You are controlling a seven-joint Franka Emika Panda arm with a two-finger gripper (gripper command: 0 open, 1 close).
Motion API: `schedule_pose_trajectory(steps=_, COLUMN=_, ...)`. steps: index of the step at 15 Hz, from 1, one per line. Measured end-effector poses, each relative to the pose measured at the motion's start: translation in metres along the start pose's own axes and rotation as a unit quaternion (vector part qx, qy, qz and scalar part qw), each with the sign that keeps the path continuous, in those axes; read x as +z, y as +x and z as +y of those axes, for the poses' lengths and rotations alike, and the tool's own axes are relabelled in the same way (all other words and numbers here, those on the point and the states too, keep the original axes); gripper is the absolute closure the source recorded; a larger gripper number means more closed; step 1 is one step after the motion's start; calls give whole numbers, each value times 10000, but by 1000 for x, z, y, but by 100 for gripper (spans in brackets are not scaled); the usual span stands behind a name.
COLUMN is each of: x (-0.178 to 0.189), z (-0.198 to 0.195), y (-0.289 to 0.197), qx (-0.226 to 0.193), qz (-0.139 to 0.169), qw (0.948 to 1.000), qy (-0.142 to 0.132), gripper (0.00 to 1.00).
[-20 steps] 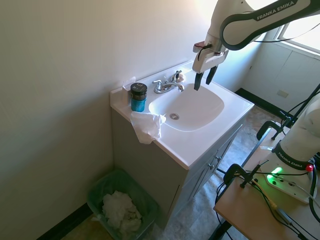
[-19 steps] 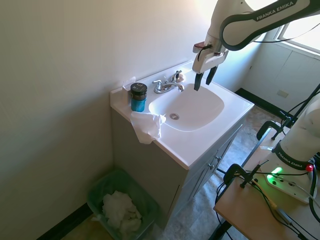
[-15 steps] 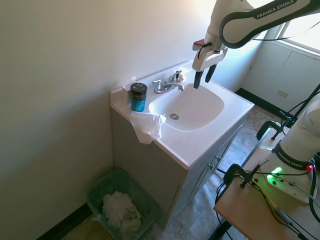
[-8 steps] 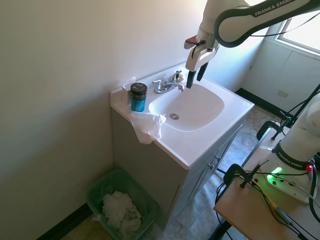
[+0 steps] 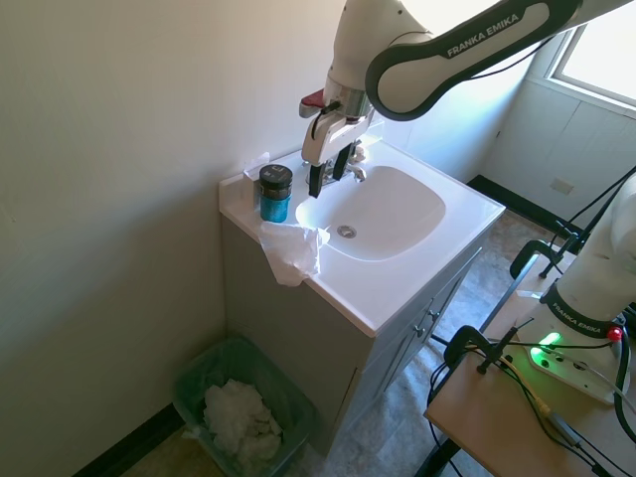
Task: Throw the tissue in the trash bin
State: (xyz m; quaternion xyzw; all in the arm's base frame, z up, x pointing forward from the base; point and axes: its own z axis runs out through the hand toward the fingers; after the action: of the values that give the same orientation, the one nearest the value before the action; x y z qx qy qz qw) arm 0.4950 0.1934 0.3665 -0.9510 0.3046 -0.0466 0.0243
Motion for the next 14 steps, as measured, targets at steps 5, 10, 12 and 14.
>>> schedule_pose_trajectory(steps=5, x=37, z=-30, y=-20, qx=-198, qz=-158, qw=9996, qy=-86, gripper=0)
schedule_pose_trajectory(steps=10, x=84, z=-25, y=-16, qx=-65, qz=-284, qw=9991, qy=-304, gripper=0)
schedule_pose_trajectory(steps=12, x=100, z=-22, y=-17, qx=-50, qz=-351, qw=9986, qy=-381, gripper=0)
schedule_pose_trajectory(steps=14, x=110, z=-22, y=-21, qx=-75, qz=-408, qw=9981, qy=-450, gripper=100)
